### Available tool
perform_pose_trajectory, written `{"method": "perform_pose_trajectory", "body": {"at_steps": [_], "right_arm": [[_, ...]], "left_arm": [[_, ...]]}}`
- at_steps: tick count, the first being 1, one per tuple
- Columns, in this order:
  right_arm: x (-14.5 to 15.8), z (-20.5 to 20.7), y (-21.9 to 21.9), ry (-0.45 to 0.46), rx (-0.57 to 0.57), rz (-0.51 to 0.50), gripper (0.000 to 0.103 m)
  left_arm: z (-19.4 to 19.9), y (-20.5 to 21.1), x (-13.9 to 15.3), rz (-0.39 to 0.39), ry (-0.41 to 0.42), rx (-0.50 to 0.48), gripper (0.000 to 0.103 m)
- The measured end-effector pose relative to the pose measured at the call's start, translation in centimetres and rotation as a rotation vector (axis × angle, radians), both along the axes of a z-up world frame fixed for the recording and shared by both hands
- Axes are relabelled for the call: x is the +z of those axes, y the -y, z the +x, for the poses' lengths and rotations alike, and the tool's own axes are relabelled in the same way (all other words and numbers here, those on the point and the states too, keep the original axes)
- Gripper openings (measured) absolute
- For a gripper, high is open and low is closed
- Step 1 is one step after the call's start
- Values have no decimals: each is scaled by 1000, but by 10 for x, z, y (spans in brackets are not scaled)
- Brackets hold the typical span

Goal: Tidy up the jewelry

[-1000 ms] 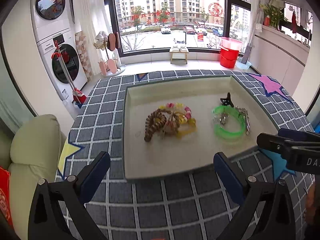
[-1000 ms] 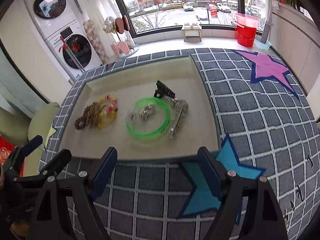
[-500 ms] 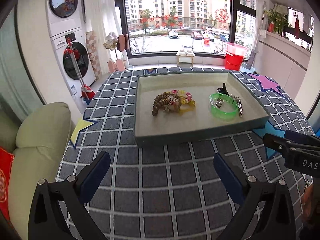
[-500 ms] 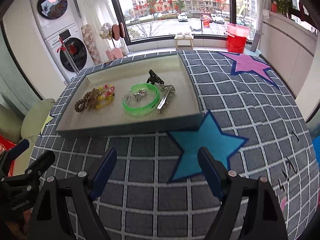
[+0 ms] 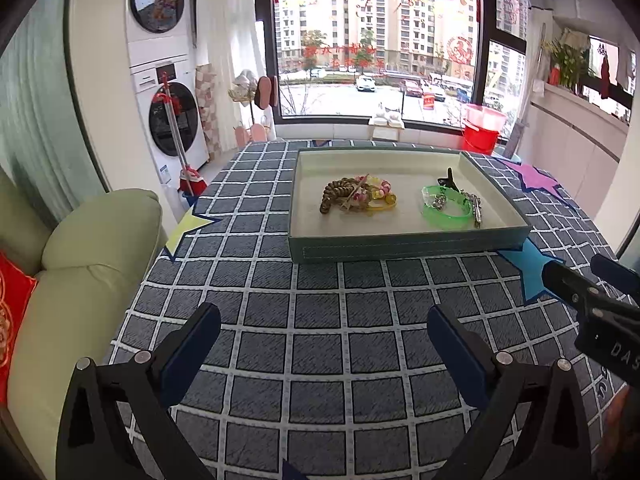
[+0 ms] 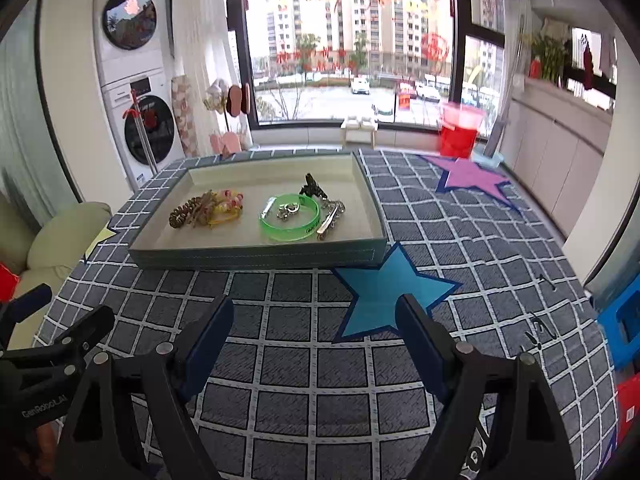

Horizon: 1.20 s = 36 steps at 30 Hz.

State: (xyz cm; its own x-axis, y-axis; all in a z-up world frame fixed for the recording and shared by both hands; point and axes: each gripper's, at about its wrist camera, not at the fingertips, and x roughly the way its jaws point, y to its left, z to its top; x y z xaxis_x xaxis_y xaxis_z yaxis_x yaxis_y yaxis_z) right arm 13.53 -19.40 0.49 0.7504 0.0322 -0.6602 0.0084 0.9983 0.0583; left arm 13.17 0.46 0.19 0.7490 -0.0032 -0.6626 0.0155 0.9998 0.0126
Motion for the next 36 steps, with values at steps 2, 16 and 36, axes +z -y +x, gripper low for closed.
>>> {"method": "perform_pose_trajectory", "body": {"at_steps": [2,16,36], "right_arm": [[0,-4,-2,13,2,-6,85],[8,-13,-2,64,-6,3,85],[10,-14,-7,67,9,1,85]], "left_arm": [[-4,0,0,4,10,1,103],[-16,0,5,-5,55,2,103],[-18,1,5,1,56,-2,103]]}}
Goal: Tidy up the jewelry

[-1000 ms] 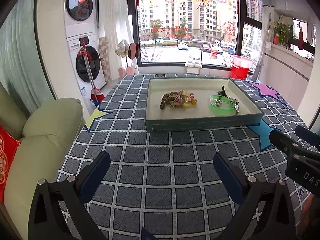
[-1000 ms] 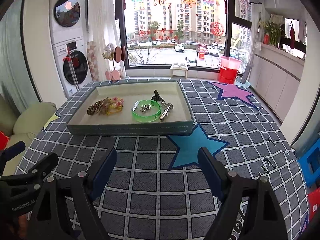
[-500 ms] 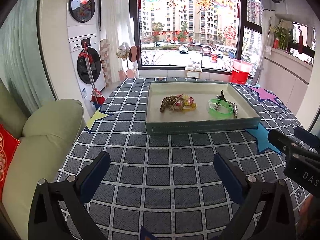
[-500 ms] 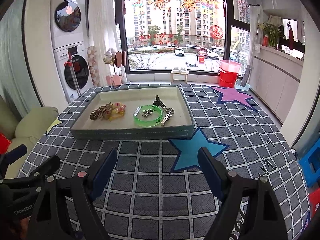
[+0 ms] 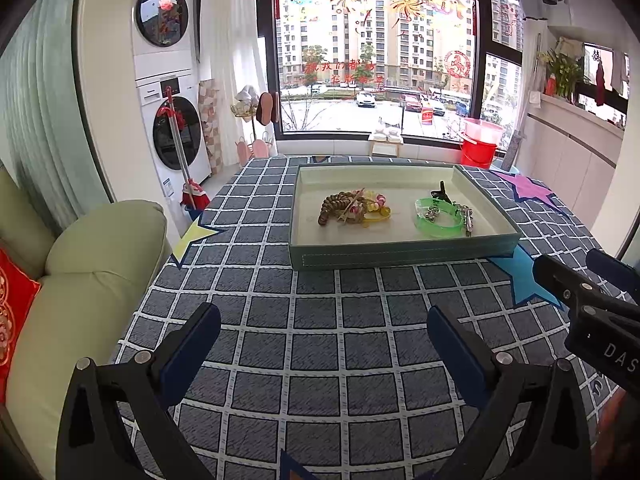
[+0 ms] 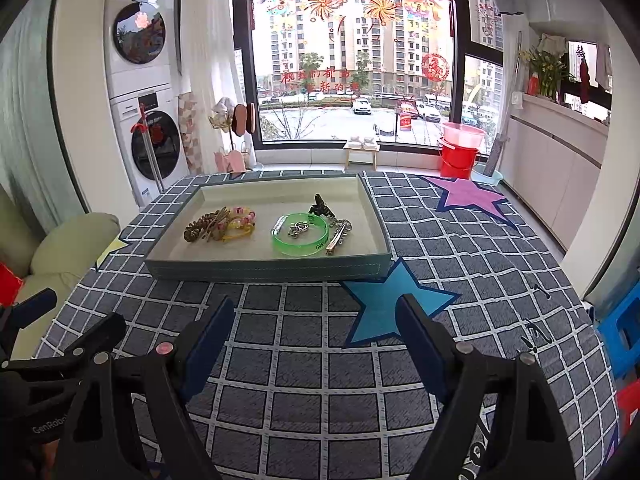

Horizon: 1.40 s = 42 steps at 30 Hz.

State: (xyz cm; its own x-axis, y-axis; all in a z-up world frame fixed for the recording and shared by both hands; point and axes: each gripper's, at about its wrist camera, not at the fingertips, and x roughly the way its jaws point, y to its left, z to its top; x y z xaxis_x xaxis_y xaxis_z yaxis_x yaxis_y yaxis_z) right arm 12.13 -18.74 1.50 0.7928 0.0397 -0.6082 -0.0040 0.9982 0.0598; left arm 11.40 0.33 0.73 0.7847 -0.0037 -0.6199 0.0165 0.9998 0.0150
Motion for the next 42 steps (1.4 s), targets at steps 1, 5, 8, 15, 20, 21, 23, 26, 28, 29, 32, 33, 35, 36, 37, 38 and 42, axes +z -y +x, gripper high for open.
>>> {"method": "perform_pose_trajectory", "body": {"at_steps": [1,5,8,15,20,21,23,26,28,29,32,33,35,36,37,38,42], "right_arm": [[0,0,0,0,0,0,85],[0,0,0,1,0,-1,85],[0,0,0,1,0,-1,85],[0,0,0,1,0,1,85],[0,0,0,1,0,0,85],[0,0,0,1,1,-1,85],[0,0,0,1,1,0,85],[0,0,0,2,0,0,85],[0,0,0,0,0,1,85],[0,0,0,2,0,1,85],[0,0,0,1,2,1,85],[0,0,0,2,0,1,85],[0,0,0,2,0,2,85],[0,0,0,1,0,1,85],[0,0,0,1,0,0,85],[0,0,0,2,-1,0,85],[2,0,0,2,-2,1,85]], "left_arm": [[0,0,0,0,1,0,103],[0,0,0,1,1,0,103],[0,0,0,1,0,0,103],[0,0,0,0,1,-1,103],[0,0,0,1,1,-1,103],[0,0,0,0,0,-1,103],[0,1,0,1,-1,-1,103],[0,1,-1,1,-1,-1,103],[0,1,0,1,-2,-1,103],[0,1,-1,1,-1,-1,103],[0,1,-1,3,-2,0,103],[0,2,-1,6,-2,2,103],[0,2,-1,9,-2,2,103],[0,2,-1,9,-2,2,103],[0,2,-1,8,-3,3,103],[0,2,-1,8,-2,3,103],[0,3,-2,10,-3,1,103]]}}
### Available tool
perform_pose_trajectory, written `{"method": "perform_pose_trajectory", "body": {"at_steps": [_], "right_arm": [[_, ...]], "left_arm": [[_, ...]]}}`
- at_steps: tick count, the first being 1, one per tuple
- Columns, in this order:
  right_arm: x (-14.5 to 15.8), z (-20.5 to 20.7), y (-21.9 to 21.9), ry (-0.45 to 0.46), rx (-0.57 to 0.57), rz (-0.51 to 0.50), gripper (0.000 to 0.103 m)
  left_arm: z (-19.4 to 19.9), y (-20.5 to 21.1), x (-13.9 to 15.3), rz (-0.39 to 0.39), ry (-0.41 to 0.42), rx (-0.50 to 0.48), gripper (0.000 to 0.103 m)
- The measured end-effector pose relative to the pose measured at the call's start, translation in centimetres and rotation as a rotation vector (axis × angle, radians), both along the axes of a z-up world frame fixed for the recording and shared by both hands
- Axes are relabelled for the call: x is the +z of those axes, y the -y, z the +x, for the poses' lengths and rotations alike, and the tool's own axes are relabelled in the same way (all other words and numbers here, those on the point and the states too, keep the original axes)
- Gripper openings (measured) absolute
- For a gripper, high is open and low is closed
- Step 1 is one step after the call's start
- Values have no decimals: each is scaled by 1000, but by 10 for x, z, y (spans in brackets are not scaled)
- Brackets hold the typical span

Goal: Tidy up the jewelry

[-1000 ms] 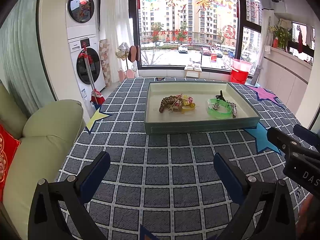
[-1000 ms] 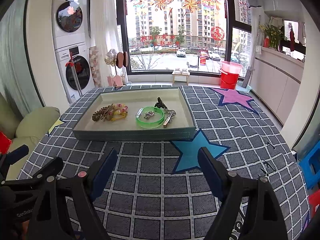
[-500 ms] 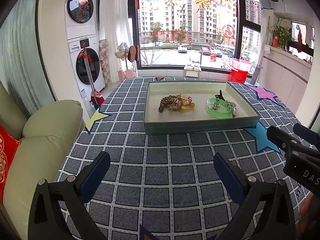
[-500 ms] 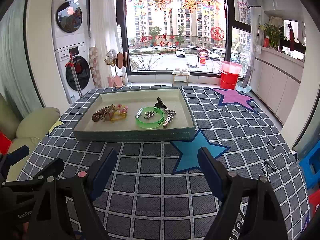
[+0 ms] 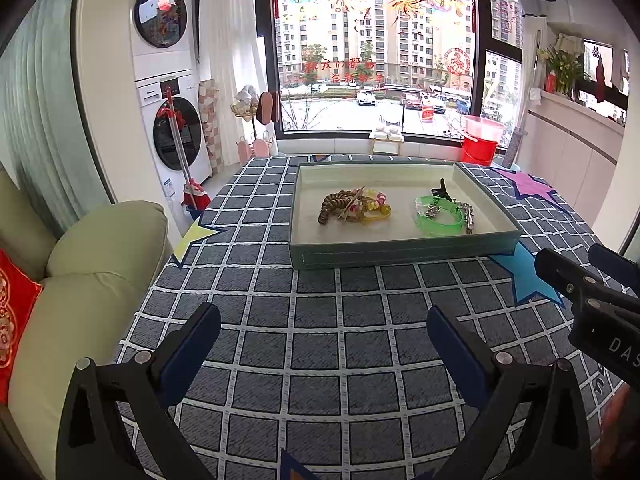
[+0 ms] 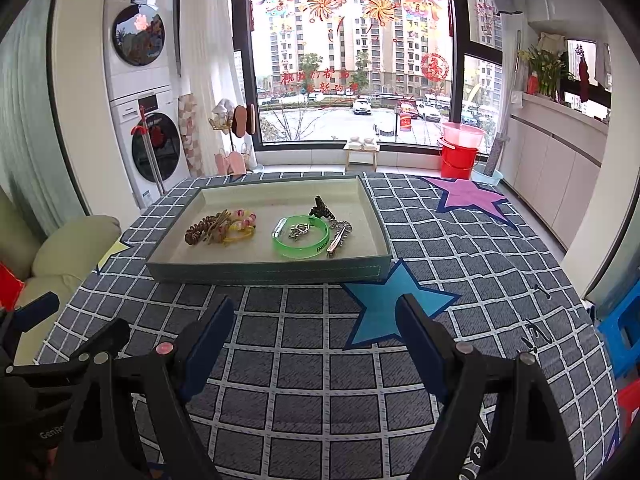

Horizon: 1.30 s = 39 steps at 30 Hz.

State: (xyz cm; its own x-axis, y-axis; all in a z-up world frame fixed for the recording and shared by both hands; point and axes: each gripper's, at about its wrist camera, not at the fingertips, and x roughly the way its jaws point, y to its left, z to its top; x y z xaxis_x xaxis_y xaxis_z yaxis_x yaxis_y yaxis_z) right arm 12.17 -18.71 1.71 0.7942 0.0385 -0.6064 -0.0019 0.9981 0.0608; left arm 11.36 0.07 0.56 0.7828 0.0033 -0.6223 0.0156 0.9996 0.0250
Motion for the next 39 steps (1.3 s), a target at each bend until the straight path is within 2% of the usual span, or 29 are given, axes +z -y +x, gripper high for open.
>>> {"method": "perform_pose_trajectory", "body": {"at_steps": [26,39], "right_arm": [[0,0,0,0,2,1,85],[0,0,0,0,0,0,85]], "left_arm": [[1,-4,-1,-14,-23,3,103],[-2,-2,1,-9,0,-22,103]]}}
